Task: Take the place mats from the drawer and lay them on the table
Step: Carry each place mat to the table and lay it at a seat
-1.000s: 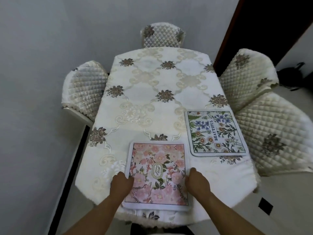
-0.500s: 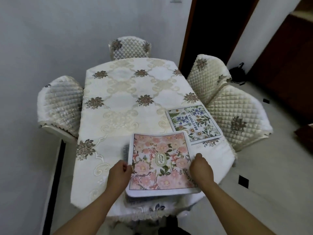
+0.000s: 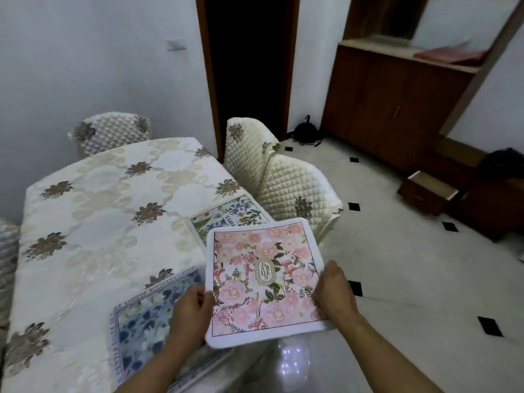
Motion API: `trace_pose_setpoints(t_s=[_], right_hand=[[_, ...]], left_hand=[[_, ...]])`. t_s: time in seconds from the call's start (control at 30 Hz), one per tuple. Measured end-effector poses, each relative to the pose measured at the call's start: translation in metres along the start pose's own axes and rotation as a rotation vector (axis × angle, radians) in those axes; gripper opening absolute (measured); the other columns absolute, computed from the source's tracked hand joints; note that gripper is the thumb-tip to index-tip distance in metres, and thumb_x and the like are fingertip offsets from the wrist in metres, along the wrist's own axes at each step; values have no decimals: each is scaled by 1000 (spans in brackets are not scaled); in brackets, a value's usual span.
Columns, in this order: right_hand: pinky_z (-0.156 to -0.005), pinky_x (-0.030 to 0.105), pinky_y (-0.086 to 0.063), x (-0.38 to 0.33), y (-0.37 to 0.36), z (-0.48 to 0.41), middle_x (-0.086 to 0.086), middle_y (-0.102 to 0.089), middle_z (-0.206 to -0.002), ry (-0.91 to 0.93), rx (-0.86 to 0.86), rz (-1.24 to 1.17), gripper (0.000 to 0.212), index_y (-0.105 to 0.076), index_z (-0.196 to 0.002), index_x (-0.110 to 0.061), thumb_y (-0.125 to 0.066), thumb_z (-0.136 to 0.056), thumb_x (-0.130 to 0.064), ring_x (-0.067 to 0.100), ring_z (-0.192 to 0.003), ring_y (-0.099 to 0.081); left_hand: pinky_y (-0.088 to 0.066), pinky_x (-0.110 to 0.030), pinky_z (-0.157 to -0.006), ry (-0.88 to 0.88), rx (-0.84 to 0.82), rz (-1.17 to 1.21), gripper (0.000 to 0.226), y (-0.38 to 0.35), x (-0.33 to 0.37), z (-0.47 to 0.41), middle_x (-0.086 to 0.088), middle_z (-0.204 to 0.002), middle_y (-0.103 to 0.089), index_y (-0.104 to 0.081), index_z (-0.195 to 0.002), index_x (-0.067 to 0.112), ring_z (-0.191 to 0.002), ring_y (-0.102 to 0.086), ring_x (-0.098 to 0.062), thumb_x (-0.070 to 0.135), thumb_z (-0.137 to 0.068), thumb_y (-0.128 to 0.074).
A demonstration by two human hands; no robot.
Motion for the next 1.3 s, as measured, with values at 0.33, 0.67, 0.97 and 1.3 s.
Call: trace_pose_setpoints(t_s=[0.33, 0.67, 0.97, 1.3], right_hand=[[-64, 32, -42, 170, 145, -121, 16, -62, -96, -91, 119, -26, 5, -43, -96, -10, -40, -94, -14, 36, -83, -62], [-60, 30, -36, 237, 190, -241, 13, -59, -89, -116, 182, -64, 7, -38, -88, -14, -41, -94, -13, 32, -73, -57], [-55, 29, -32, 289, 246, -388, -1, -51, -75, -237, 329, -40, 15, -38, -82, -21, -41, -96, -24, 16, -63, -48], [-51, 28, -35, 342, 291, -539, 7, -59, -80, -349, 362, -22, 14, -43, -87, -14, -41, -98, -22, 19, -65, -56]], left_hand=[[-36, -24, -50, -88, -5, 48, 21, -174, 180, -31, 6, -64, -62, -53, -72, 25, -60, -57, -6, 25, -91, -60], [-41, -25, -51, -72, -13, 61, 17, -260, 286, -113, 3, -64, -63, -57, -73, 22, -61, -58, -9, 26, -89, -61], [-41, -29, -54, -197, -136, 88, 21, -357, 413, -259, 0, -60, -63, -55, -70, 17, -59, -58, -18, 24, -89, -61], [-43, -27, -54, -278, -230, 95, 20, -458, 534, -380, -2, -56, -61, -55, -68, 17, -53, -55, -13, 22, -87, -60]])
Point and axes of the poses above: each hand's wrist, its own z-axis away from the middle knuckle, its own y-axis out of the back of the hand, x = y × z, the point moved 3 cm from there along -z, towards the middle knuckle
